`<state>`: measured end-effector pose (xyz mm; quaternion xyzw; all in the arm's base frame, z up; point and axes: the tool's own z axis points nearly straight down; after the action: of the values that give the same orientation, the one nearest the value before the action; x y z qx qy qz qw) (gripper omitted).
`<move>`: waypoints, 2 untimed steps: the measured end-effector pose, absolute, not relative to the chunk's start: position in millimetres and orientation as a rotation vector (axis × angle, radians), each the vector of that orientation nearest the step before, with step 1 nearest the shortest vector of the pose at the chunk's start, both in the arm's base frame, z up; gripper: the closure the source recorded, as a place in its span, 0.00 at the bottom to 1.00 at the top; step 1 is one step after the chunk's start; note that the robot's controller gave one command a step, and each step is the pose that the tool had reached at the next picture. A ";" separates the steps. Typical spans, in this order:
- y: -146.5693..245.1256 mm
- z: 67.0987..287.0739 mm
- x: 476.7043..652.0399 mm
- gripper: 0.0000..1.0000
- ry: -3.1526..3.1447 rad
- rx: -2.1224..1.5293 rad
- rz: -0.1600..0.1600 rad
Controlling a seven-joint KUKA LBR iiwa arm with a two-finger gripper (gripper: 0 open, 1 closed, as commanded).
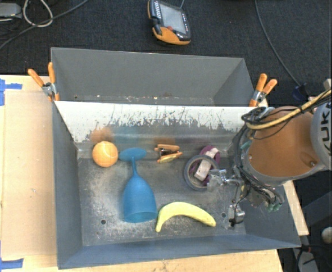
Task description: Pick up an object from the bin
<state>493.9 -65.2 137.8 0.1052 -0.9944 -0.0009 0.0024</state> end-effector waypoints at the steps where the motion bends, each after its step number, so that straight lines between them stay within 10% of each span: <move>1: -66.0 131.3 495.9 0.00 -3.137 0.024 -0.003; 2: -69.1 111.0 509.8 0.00 -3.134 0.045 -0.004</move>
Offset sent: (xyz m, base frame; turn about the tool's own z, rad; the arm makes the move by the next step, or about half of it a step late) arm 0.0160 -0.0046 -0.0251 0.1822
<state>509.8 -69.1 111.0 0.0142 -0.9999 -0.0012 0.0034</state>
